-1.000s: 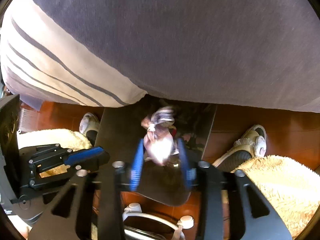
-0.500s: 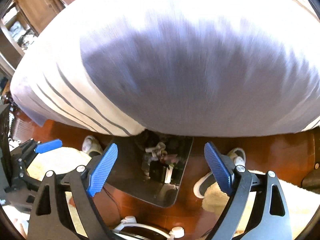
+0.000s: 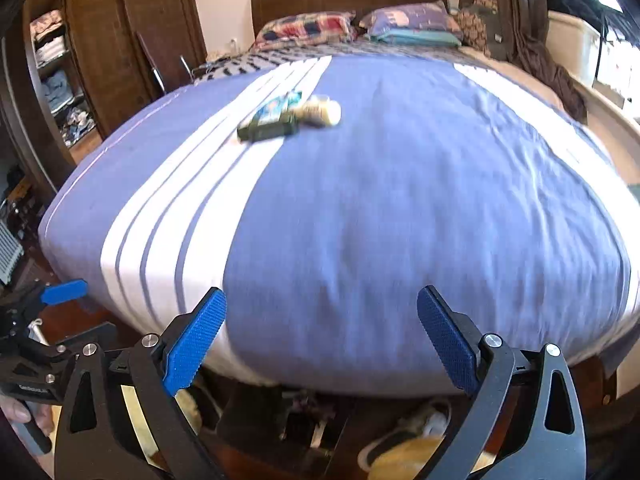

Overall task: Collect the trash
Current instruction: 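Move both open tools back up to the items on the bed, then grasp the green bottle with the left tool while the right tool grasps the yellow bottle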

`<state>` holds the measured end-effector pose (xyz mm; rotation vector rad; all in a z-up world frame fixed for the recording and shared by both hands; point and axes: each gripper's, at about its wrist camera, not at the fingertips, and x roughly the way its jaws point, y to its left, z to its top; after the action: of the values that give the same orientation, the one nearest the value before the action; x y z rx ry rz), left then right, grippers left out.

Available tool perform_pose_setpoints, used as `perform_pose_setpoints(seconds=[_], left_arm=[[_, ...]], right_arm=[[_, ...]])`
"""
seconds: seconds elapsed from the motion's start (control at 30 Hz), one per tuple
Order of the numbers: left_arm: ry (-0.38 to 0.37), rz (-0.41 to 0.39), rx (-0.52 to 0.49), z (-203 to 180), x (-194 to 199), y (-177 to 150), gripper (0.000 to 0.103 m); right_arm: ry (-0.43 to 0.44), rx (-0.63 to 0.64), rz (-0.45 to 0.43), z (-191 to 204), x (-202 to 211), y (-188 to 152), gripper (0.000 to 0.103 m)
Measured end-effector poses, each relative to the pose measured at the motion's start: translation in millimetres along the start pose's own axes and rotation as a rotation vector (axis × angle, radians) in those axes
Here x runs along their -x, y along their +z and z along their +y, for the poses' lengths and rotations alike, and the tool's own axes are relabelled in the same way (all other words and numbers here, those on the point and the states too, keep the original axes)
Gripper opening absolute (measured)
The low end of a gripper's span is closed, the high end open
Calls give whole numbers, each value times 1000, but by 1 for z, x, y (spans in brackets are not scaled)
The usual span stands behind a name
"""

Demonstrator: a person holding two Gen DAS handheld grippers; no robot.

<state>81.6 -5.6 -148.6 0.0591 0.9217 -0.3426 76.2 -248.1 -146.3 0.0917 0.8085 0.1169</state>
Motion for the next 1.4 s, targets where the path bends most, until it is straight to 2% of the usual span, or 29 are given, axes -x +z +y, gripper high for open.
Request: perform_pose_setpoints(seconds=[0.2, 0.53, 0.67, 0.93, 1.17, 1.2, 1.27, 1.4], left_arm=[[27, -25, -6, 10, -11, 41, 95], [42, 9, -10, 13, -72, 106, 95], [35, 19, -6, 14, -94, 122, 95], [23, 36, -9, 16, -124, 151, 95], [17, 39, -11, 16, -137, 166, 95], [16, 39, -9, 16, -138, 167, 95], [17, 39, -4, 17, -140, 169, 95], [8, 42, 9, 16, -144, 173, 95]], right_arm=[[-10, 0, -14, -9, -21, 38, 97], [-27, 2, -8, -22, -86, 99, 96], [-7, 13, 9, -25, -113, 123, 81], [10, 47, 26, -12, -161, 167, 72], [20, 118, 77, 4, -190, 179, 71], [34, 117, 81, 5, -193, 180, 70], [68, 113, 80, 7, -194, 181, 56], [66, 134, 80, 14, -193, 181, 55]])
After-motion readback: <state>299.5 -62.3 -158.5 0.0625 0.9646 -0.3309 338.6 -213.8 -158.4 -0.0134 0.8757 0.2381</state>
